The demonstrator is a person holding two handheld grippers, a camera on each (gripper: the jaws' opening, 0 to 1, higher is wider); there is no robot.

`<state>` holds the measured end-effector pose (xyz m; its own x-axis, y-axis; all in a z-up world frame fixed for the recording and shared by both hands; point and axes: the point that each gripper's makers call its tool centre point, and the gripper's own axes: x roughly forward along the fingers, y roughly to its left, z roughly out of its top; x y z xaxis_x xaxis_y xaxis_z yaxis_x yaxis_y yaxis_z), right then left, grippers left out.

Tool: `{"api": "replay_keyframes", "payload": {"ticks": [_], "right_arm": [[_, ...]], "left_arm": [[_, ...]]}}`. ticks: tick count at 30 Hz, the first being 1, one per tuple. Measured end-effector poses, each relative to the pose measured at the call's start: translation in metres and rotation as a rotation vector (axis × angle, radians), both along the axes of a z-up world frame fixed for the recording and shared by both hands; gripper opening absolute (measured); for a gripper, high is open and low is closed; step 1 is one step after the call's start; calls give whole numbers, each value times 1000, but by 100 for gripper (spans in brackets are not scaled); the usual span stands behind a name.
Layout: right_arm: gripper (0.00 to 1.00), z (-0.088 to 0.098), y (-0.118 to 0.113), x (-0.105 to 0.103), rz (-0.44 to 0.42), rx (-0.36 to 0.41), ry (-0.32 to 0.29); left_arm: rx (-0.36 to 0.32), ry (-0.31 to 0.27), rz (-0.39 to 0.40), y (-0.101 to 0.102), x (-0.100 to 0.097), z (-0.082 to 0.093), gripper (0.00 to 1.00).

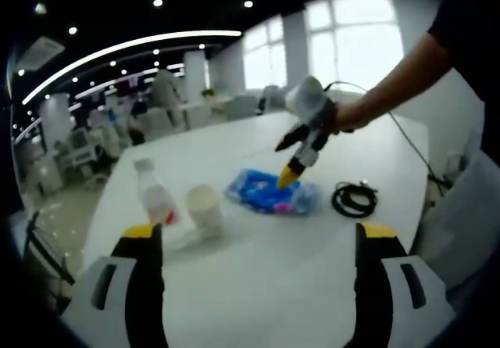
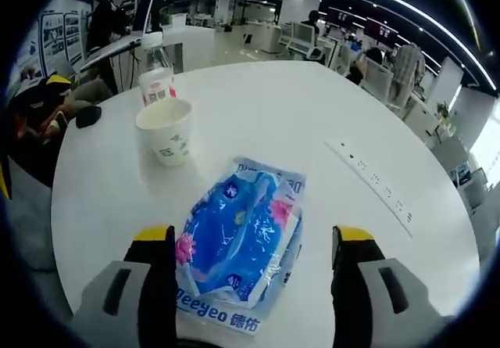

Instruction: Arrange the tabletop items into an orderly group along one side of the table until the central work area is clear of visible clutter.

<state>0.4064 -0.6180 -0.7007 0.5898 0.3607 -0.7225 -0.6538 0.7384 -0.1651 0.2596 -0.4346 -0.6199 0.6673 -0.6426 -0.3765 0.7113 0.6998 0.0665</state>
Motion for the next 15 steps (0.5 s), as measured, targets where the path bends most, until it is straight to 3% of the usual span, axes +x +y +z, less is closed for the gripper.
{"api": "replay_keyframes", "payload": {"ticks": [9,15], "right_arm": [[64,-8,1,4,-13,25,32],[47,-13,9,3,16,13,44]], "left_arm": [[7,9,-4,-1,0,-2,100],[12,10,-4,0,0,-2,100]]}}
